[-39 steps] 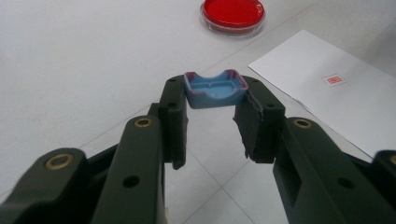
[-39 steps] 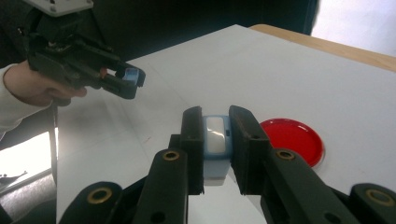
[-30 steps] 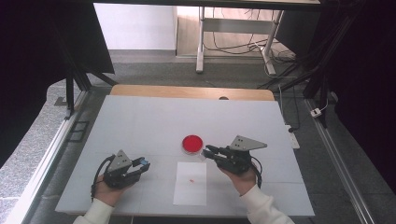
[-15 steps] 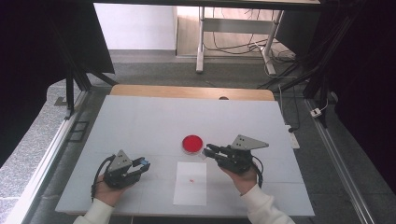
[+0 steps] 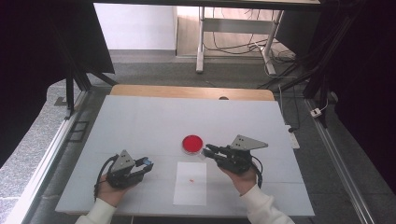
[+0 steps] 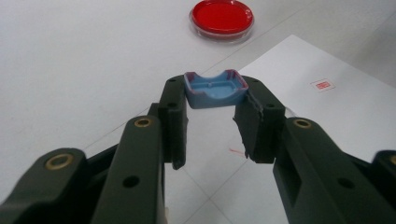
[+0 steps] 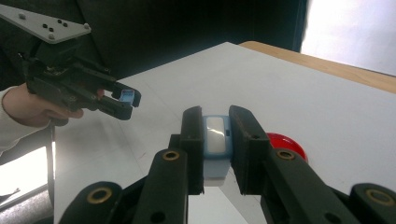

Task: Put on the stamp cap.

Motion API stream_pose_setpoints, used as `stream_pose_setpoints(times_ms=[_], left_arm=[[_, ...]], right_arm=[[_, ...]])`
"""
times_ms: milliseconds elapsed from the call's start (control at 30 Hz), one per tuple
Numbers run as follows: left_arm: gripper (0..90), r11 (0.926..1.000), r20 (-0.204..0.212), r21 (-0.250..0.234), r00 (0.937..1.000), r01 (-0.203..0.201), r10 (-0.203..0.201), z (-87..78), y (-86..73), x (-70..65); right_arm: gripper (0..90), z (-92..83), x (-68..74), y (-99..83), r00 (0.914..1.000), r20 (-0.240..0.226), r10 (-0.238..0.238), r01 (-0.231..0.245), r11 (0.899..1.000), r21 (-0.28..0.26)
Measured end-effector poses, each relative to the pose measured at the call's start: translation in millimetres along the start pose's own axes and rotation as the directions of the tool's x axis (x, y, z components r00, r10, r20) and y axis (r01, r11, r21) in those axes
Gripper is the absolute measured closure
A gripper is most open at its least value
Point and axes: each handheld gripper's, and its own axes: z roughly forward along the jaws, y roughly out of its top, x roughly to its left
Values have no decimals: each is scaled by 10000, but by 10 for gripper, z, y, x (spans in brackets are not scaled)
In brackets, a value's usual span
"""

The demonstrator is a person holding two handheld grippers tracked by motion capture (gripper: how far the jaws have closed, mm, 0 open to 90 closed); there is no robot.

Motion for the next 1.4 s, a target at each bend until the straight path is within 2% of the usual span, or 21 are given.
stream_pose_setpoints(times_ms=[733,1400], left_arm=[[637,9982,600,-25,9964,-599,600,217,228,-231],[637,9958,846,88,9924,-906,895,389,344,-357]], right_arm=[[758,40,21,-5,10000,-85,-35,36,9999,94],[758,54,25,-10,10000,-45,27,-26,10000,61]])
